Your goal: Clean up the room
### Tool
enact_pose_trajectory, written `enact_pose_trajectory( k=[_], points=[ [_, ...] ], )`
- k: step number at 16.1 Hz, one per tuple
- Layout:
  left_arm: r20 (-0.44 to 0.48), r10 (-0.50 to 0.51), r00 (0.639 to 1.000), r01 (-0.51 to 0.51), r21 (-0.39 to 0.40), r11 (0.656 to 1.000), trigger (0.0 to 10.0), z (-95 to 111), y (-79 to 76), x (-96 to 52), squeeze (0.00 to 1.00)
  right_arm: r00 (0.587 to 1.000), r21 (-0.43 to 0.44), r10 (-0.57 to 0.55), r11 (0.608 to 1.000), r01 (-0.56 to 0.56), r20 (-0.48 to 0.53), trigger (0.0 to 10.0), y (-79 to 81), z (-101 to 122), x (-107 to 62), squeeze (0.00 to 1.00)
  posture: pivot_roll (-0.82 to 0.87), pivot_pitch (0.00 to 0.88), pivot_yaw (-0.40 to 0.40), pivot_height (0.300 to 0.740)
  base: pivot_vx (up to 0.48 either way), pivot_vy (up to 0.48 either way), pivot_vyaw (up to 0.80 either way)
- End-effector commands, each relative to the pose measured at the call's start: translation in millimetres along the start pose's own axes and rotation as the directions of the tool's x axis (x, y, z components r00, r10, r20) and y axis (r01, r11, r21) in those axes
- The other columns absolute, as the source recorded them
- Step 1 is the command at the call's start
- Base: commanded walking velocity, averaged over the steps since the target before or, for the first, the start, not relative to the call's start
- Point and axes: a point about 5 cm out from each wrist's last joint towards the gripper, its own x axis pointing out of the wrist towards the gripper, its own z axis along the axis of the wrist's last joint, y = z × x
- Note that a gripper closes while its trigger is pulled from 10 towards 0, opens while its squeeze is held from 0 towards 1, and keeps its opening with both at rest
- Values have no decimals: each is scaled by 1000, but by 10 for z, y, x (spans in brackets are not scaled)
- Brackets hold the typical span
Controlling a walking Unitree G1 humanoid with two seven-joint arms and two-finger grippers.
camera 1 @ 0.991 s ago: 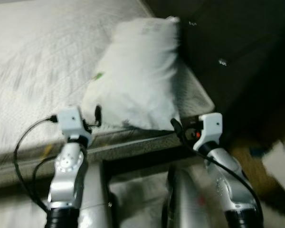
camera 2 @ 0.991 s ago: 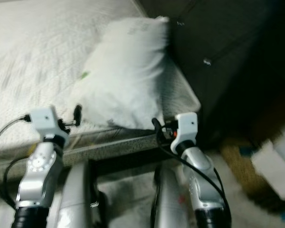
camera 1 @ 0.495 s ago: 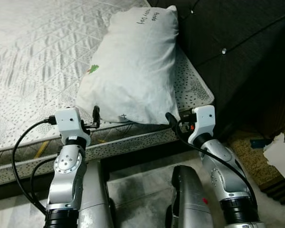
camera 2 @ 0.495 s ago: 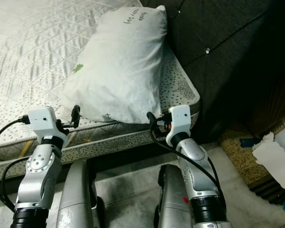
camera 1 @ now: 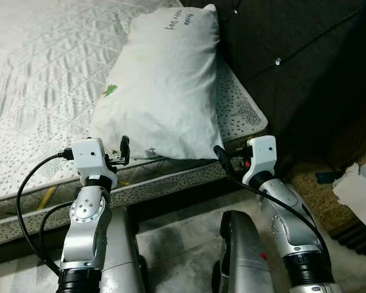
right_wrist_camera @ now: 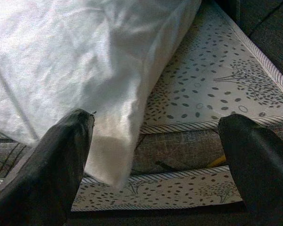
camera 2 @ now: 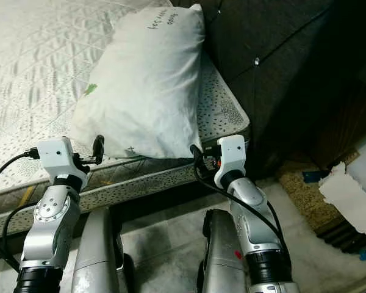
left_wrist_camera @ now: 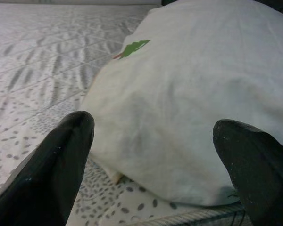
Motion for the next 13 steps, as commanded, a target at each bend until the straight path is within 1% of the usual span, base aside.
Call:
enact_pose_trajectory(
  k=[1, 2, 3, 5, 6, 8, 9, 13],
  points=[
    [7, -2, 1000, 2, -3, 1000, 10000, 9, 2, -14, 0, 1000, 0, -4, 1000, 4, 4, 10000, -21, 5, -8, 0, -11, 148, 18, 526, 319, 0, 0],
    [6, -2, 1000, 2, -5, 1000, 10000, 5, 4, -19, 0, 1000, 1, -5, 1000, 5, 4, 10000, -21, 0, -12, 0, -12, 143, 17, 526, 319, 0, 0],
    [0, 6, 1000, -6, -10, 1000, 10000, -26, 20, -21, 0, 1000, 4, -14, 1000, 14, -3, 10000, -28, -34, -18, 0, -17, 116, 16, 526, 304, 0, 0],
    [4, 3, 1000, -3, -9, 1000, 10000, -26, 2, 6, 0, 1000, -10, -10, 1000, 10, -1, 10000, -19, -40, 0, 0, -20, 87, 17, 526, 287, 0, 0],
    [18, -5, 1000, 6, -27, 1000, 10000, 5, -31, 54, 0, 1000, -13, -6, 1000, 6, -1, 10000, -12, -33, 33, 0, -21, 91, 18, 526, 0, 0, 0],
    [18, -8, 1000, 9, -39, 999, 10000, 7, -57, 82, 0, 1000, -14, -1, 1000, 0, -6, 10000, -12, -42, 54, 0, -15, 77, 22, 526, 0, 0, 0],
    [18, -7, 1000, 8, -38, 999, 10000, 5, -50, 94, 0, 1000, -18, 11, 1000, -11, -29, 10000, -21, -65, 70, 0, -15, 73, 26, 526, 0, 0, 0],
    [15, -4, 1000, 4, -38, 999, 10000, -15, -51, 91, 0, 998, -33, 8, 999, -11, -70, 10000, -111, -150, 31, 0, -17, 70, 27, 526, 0, 0, 0]
  ],
)
